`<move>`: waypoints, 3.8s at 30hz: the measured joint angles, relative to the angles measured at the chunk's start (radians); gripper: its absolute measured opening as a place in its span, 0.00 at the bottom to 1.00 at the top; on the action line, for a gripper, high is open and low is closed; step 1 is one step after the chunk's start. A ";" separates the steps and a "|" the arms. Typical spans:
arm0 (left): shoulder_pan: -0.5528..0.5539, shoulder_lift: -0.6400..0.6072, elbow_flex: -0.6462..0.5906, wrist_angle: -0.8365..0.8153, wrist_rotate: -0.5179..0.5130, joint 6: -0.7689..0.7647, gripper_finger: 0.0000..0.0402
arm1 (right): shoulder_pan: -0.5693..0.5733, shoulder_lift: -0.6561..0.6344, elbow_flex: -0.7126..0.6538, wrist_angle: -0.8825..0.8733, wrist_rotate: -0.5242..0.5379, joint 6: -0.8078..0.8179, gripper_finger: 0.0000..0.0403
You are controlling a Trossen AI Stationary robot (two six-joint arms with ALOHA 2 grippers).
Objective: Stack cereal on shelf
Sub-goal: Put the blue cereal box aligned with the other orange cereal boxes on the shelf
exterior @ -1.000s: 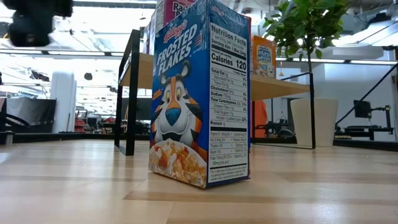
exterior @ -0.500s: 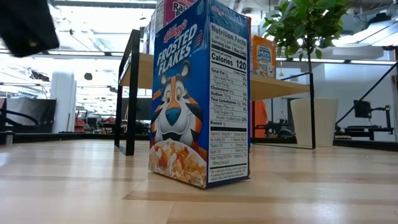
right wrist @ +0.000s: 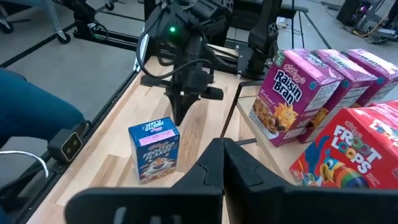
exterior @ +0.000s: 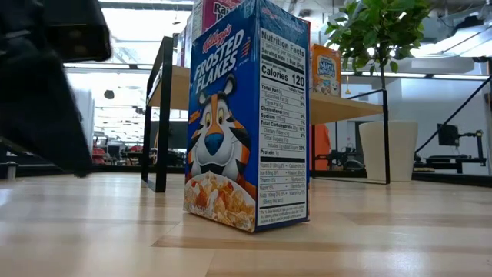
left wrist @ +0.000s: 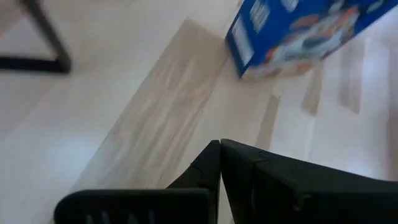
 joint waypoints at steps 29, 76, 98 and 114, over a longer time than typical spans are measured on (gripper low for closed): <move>0.076 0.299 0.176 0.287 -0.067 0.196 0.00 | 0.124 0.224 -0.001 0.075 -0.005 0.216 0.09; 0.154 0.573 0.594 0.334 -0.105 0.267 0.00 | 0.212 0.590 0.315 -0.279 -0.236 0.631 0.77; 0.132 0.573 0.594 0.370 -0.182 0.269 0.00 | 0.207 0.801 0.675 -0.626 -0.118 0.691 0.76; 0.132 0.573 0.594 0.381 -0.190 0.294 0.00 | 0.208 0.880 0.677 -0.639 -0.118 0.654 0.76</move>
